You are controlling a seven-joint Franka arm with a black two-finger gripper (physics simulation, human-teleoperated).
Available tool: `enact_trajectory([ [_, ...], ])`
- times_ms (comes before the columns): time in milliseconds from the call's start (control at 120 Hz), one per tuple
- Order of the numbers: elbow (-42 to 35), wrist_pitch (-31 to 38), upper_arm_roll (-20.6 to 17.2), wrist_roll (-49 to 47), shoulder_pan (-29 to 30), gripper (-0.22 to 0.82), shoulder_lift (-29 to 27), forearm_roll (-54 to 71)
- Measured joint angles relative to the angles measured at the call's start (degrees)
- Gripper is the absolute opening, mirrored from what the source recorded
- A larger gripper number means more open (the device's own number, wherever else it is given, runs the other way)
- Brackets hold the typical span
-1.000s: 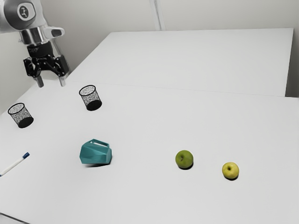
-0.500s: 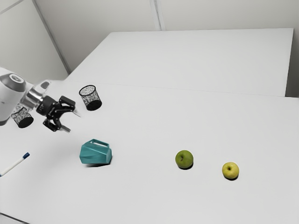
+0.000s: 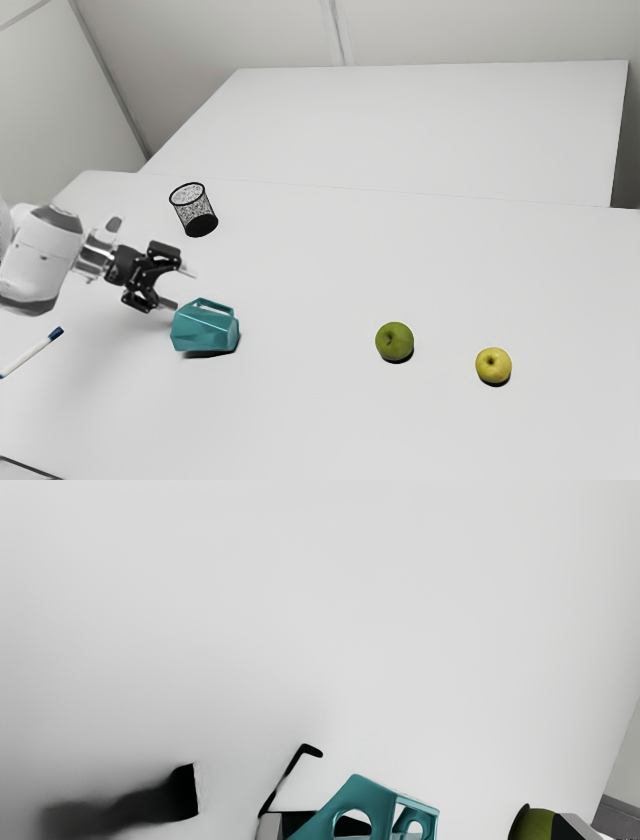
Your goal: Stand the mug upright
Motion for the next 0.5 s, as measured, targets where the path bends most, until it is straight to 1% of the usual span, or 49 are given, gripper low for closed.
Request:
enact_trajectory([
  [133, -2.2, 0.4, 0.0, 3.0, 0.0, 0.59, 0.2, -1.9],
  [317, -4.9, 0.7, 0.1, 6.8, -0.4, 0.59, -3.2, -2.7],
  [500, -6.2, 0.8, 0.2, 9.6, -0.5, 0.59, -3.8, -2.8],
])
